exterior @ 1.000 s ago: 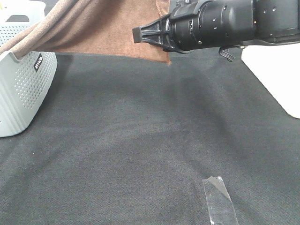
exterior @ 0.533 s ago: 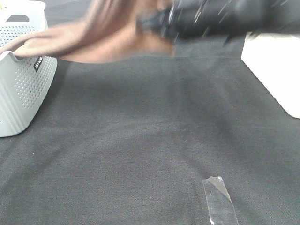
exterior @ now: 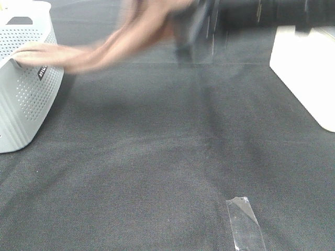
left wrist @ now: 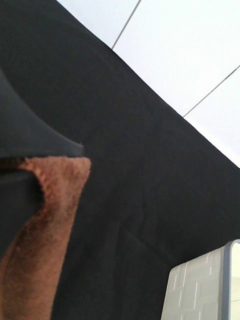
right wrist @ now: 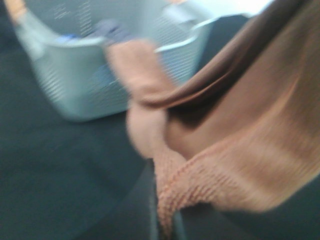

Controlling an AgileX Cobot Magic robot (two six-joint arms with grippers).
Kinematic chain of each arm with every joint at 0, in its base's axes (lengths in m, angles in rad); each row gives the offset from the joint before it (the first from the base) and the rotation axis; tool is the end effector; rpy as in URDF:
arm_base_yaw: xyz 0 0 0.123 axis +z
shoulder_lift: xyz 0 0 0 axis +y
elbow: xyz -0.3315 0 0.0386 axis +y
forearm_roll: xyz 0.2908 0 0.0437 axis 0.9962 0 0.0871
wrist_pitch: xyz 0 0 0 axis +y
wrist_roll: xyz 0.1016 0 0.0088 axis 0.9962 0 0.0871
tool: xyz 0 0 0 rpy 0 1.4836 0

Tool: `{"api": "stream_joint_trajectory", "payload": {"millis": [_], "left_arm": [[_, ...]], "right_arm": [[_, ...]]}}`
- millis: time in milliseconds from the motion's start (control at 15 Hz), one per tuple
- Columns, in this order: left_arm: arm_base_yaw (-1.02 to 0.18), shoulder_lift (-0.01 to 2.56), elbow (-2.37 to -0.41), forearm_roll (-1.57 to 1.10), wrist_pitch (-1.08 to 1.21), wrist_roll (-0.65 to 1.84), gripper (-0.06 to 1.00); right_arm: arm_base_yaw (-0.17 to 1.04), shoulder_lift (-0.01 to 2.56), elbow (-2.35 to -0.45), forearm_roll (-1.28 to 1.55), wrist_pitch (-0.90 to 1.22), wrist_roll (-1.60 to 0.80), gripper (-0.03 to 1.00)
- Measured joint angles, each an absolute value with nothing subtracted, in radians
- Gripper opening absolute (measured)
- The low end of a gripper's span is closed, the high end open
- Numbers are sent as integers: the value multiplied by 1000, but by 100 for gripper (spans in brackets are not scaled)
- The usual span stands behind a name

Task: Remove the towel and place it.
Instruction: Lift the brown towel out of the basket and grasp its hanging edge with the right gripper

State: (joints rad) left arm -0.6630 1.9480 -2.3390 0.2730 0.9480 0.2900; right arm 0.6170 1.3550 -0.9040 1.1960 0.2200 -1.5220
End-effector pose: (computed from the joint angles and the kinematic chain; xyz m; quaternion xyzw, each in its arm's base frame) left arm 0.4076 -0.2899 0.5247 0.3960 0.7458 0.0373 0.5344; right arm 0.2633 0.2123 0.3246 -0.4337 0.7231 0.1602 0.5132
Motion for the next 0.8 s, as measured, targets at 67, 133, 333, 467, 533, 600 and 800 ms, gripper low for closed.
{"api": "stream_joint_trajectory", "payload": {"millis": [67,133,333,467,533,600,800], "left_arm": [[-663,1948,-2339,273,949,282,0],[-663,1948,-2339,273,950,269,0],[-663,1948,-2339,271,988,226,0],[-663,1948,-2339,271,1024,223,0],[-663,1948,-2339,271,1055,223,0],[-663,1947,-2339,271,1078,223,0],[-663,1927,-2339,308,1033,223,0]], "right_arm": [[617,1356,-904,1050,280,-1403,1],[617,1356,-904,902,326,-1231,1],[617,1329,-1007,226,544,-437,1],[617,1316,-1060,74,621,-254,1],[617,1307,-1118,-65,720,-132,1],[617,1305,-1186,-188,815,-56,1],[617,1326,-1435,-369,889,-75,1]]}}
